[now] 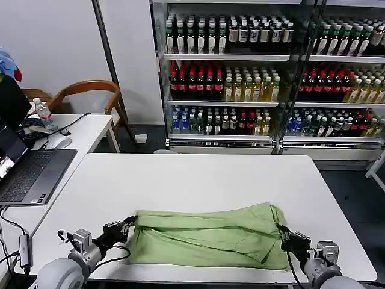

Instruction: Fold and organize the clothes.

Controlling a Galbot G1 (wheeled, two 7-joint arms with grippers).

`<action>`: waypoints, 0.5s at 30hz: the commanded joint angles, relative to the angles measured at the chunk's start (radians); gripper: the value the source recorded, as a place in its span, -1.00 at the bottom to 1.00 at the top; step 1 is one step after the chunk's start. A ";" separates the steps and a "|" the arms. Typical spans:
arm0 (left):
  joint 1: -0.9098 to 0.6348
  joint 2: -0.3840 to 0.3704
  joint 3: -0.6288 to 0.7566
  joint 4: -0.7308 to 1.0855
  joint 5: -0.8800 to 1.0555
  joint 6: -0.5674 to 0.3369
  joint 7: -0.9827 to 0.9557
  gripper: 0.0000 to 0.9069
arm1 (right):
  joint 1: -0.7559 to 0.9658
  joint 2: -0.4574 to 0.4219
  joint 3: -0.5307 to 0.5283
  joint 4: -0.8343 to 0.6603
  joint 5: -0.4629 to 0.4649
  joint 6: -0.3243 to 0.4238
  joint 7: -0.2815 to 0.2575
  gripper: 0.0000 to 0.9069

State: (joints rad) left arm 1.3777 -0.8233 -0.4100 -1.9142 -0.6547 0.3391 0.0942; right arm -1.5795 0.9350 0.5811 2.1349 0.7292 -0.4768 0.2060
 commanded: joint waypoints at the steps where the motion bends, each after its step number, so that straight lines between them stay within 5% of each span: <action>1: 0.014 -0.001 -0.007 -0.025 -0.006 0.023 -0.007 -0.91 | -0.005 0.002 -0.001 -0.002 -0.007 0.002 0.000 -1.00; 3: 0.025 -0.003 -0.013 -0.039 -0.006 0.040 -0.008 -0.91 | -0.009 0.003 0.000 -0.001 -0.009 0.003 -0.001 -1.00; 4: 0.033 -0.005 -0.015 -0.047 -0.005 0.055 -0.012 -0.76 | -0.011 0.003 0.000 0.000 -0.010 0.003 -0.001 -1.00; 5: 0.038 -0.006 -0.016 -0.049 0.000 0.057 -0.012 0.58 | -0.014 0.003 0.000 0.000 -0.014 0.004 -0.003 -0.89; 6: 0.041 -0.006 -0.016 -0.051 0.006 0.065 -0.013 1.00 | -0.015 0.003 0.000 0.000 -0.016 0.003 -0.006 0.44; 7: 0.044 -0.006 -0.017 -0.058 0.026 0.097 -0.026 1.00 | -0.022 0.002 0.000 0.001 -0.026 -0.005 -0.004 1.00; 15: 0.052 -0.006 -0.049 -0.086 0.032 0.103 -0.062 1.00 | -0.037 0.008 0.037 0.009 -0.065 0.008 0.001 1.00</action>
State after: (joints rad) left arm 1.4156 -0.8295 -0.4303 -1.9608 -0.6414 0.4023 0.0637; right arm -1.6071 0.9404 0.5922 2.1424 0.6888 -0.4769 0.2044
